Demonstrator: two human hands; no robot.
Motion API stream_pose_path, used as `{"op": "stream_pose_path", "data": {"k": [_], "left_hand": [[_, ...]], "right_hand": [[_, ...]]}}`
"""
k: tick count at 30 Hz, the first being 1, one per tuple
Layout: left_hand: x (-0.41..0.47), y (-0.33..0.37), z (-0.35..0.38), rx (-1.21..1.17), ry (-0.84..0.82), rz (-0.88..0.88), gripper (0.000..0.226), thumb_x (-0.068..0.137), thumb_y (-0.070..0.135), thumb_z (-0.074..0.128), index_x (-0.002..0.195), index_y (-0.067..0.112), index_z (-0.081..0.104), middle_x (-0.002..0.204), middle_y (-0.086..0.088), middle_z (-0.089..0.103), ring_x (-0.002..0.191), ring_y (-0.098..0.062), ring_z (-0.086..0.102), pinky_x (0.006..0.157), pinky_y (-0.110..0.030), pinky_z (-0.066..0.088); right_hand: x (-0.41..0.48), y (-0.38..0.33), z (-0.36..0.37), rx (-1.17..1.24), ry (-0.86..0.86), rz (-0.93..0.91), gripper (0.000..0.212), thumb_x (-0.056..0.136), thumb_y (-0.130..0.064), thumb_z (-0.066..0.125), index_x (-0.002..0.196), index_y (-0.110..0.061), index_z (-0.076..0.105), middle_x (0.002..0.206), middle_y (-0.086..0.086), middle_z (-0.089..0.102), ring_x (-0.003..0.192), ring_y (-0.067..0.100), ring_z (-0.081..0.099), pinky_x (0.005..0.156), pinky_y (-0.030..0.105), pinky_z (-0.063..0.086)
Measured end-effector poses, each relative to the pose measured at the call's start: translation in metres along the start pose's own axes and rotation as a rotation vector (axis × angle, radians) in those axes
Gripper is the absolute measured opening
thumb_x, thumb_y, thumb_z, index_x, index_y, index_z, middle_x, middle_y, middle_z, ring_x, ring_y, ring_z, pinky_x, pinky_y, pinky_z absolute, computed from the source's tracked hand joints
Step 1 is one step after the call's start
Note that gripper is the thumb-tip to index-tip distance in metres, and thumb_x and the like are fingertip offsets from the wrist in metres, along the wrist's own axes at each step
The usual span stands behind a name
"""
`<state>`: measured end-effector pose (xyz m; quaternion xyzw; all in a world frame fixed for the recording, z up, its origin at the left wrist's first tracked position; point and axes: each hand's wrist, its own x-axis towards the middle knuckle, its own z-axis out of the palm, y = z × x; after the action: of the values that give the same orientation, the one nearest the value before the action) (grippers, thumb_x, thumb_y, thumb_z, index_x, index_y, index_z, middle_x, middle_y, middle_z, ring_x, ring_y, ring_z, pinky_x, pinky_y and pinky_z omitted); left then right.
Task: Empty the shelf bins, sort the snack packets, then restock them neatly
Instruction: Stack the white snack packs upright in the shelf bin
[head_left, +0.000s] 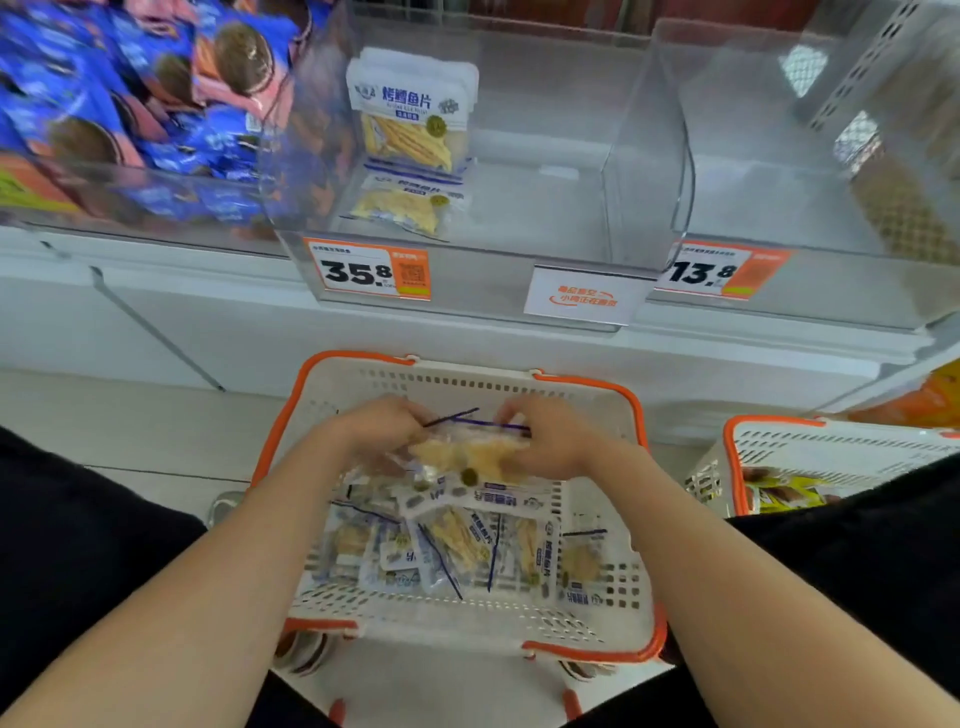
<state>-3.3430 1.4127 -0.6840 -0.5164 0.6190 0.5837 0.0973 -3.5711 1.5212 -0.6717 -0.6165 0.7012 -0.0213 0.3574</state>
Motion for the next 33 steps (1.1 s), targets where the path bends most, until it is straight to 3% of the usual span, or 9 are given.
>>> {"op": "stream_pose_path", "data": {"k": [6,10,13,15,19,23,29,31,33], "left_hand": [[-0.041,0.028,-0.015,-0.189,-0.132,0.059,0.022,0.107,0.023,0.046,0.091,0.011,0.056,0.085,-0.004,0.048,0.069,-0.019,0.046,0.064,-0.039,0.047],[-0.078,0.053,-0.028,0.001,-0.225,0.188,0.037,0.096,0.051,0.071,0.123,0.025,0.073,0.102,0.006,0.072,0.084,-0.019,0.065,0.074,-0.031,0.056],[-0.102,0.070,-0.041,0.225,-0.153,0.289,0.044,0.079,0.026,0.093,0.116,0.022,0.070,0.103,0.000,0.075,0.094,-0.023,0.072,0.080,-0.027,0.055],[-0.121,0.083,-0.054,0.234,-0.121,0.357,0.041,0.079,0.021,0.092,0.114,0.017,0.070,0.100,-0.003,0.077,0.090,-0.018,0.071,0.082,-0.028,0.054],[-0.166,0.106,-0.083,0.002,0.049,0.612,0.029,0.086,0.040,0.079,0.111,0.025,0.079,0.112,0.002,0.078,0.095,-0.009,0.068,0.082,-0.026,0.049],[-0.171,0.118,-0.093,-0.489,0.119,0.786,0.036,0.087,0.026,0.079,0.121,0.014,0.073,0.117,-0.008,0.076,0.108,-0.024,0.072,0.091,-0.040,0.055],[-0.150,0.145,-0.081,-0.188,0.467,0.809,0.039,0.097,0.010,0.072,0.133,0.020,0.062,0.117,0.002,0.077,0.111,-0.018,0.073,0.101,-0.048,0.057],[-0.148,0.151,-0.093,0.069,0.622,0.802,0.038,0.097,0.019,0.072,0.133,0.025,0.061,0.116,0.008,0.075,0.108,-0.015,0.071,0.099,-0.046,0.056],[-0.144,0.158,-0.109,0.334,0.651,0.825,0.038,0.098,0.028,0.071,0.133,0.028,0.059,0.115,0.009,0.073,0.106,-0.014,0.068,0.096,-0.044,0.055]], "right_hand": [[-0.012,-0.027,-0.014,0.115,0.117,-0.061,0.079,0.074,-0.038,0.093,0.130,-0.029,0.037,0.100,-0.003,0.059,0.090,0.018,0.060,0.067,0.033,0.044],[-0.023,-0.044,-0.027,0.026,0.078,-0.209,0.074,0.076,-0.053,0.087,0.139,-0.033,0.053,0.123,-0.006,0.063,0.106,0.009,0.056,0.086,0.032,0.044],[-0.028,-0.065,-0.034,-0.138,0.161,-0.295,0.038,0.080,-0.059,0.081,0.100,-0.029,0.068,0.091,-0.008,0.069,0.077,0.011,0.056,0.070,0.033,0.041],[-0.034,-0.076,-0.046,-0.134,0.228,-0.340,0.038,0.083,-0.056,0.079,0.072,-0.027,0.058,0.065,-0.007,0.056,0.061,0.008,0.047,0.062,0.032,0.036],[-0.051,-0.095,-0.079,0.243,0.372,-0.417,0.051,0.083,-0.042,0.086,0.062,-0.013,0.050,0.056,-0.008,0.034,0.052,0.007,0.032,0.055,0.030,0.031],[-0.059,-0.125,-0.104,0.820,0.616,-0.437,0.033,0.092,-0.023,0.077,0.064,-0.018,0.062,0.057,-0.008,0.051,0.060,0.007,0.063,0.059,0.033,0.058],[-0.050,-0.146,-0.135,0.834,0.677,-0.208,0.034,0.088,-0.041,0.082,0.092,-0.008,0.074,0.070,0.008,0.064,0.064,0.015,0.060,0.068,0.044,0.062],[-0.043,-0.143,-0.152,0.665,0.775,-0.122,0.079,0.078,-0.043,0.089,0.142,-0.016,0.052,0.106,0.005,0.068,0.088,0.014,0.067,0.085,0.044,0.059],[-0.037,-0.139,-0.170,0.380,0.918,-0.238,0.108,0.071,-0.045,0.091,0.156,-0.031,0.025,0.134,-0.001,0.052,0.116,0.016,0.058,0.098,0.040,0.051]]}}
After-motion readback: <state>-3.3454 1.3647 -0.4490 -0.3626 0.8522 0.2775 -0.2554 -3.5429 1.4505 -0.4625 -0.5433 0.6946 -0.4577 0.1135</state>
